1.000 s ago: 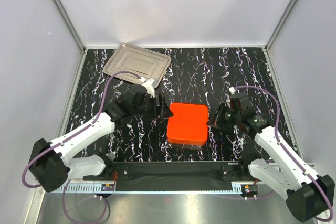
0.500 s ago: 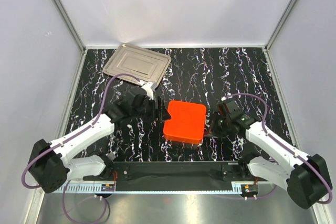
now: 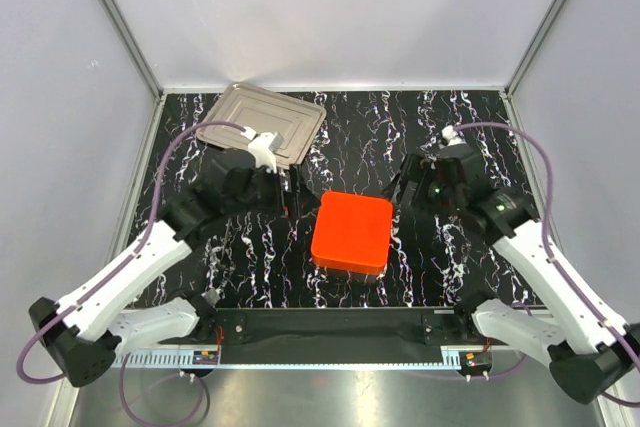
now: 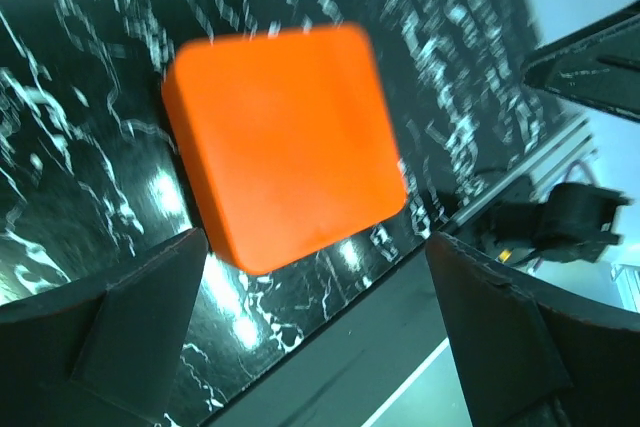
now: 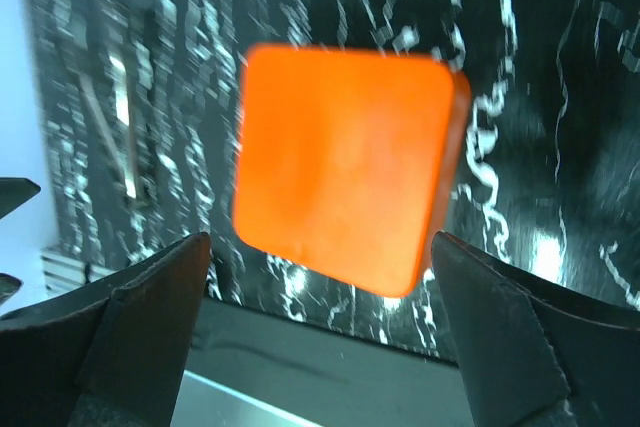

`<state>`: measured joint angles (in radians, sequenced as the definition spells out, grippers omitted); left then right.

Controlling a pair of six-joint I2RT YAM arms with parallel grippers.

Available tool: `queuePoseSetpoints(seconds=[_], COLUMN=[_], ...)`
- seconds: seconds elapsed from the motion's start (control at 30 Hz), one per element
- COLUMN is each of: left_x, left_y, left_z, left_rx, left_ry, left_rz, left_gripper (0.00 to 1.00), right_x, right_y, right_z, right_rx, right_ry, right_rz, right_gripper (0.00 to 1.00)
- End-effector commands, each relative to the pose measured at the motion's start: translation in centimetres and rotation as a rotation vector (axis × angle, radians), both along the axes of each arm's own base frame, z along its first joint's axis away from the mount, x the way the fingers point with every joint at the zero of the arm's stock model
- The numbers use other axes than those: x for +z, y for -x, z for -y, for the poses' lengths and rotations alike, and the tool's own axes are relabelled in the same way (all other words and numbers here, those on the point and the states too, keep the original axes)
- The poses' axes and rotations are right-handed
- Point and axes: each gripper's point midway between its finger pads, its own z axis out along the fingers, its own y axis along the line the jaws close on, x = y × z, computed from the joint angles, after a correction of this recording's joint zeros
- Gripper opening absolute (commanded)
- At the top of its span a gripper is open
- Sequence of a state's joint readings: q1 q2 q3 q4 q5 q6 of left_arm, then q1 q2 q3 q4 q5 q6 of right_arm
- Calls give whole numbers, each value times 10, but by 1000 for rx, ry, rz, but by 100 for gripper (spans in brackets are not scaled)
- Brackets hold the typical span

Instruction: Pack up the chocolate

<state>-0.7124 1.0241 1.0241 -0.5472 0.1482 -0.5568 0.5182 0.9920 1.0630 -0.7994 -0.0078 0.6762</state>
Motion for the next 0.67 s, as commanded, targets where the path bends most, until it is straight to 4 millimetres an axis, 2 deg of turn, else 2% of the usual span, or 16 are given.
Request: queuePoseSetpoints(seconds=[0.0, 0.03, 0.17, 0.23, 0.33, 0.43, 0.63], left_x=[48, 53, 77, 93, 105, 113, 123], left_y=[2, 3, 6, 7, 10, 9, 9], left_z=[-14, -17, -28, -37, -43, -51, -53], left_rx=[17, 23, 60, 93, 114, 152, 159], left_ry=[30, 36, 79, 122, 174, 185, 196], left_rz=[142, 155, 237, 297, 356, 387, 415], left_gripper=[99, 99, 99, 99, 99, 99, 99], right_x=[46, 59, 83, 88, 91, 92, 94], right_y=[-1, 1, 6, 10, 14, 15, 14], right_z=[14, 17, 28, 36, 44, 46, 51], right_rx=[-21, -31, -77, -99, -111, -115, -122], right_ry=[6, -14, -55, -52, -42, -42, -24], right_rz=[160, 203, 295, 322, 356, 380, 406], right_gripper=[100, 100, 100, 100, 100, 100, 100])
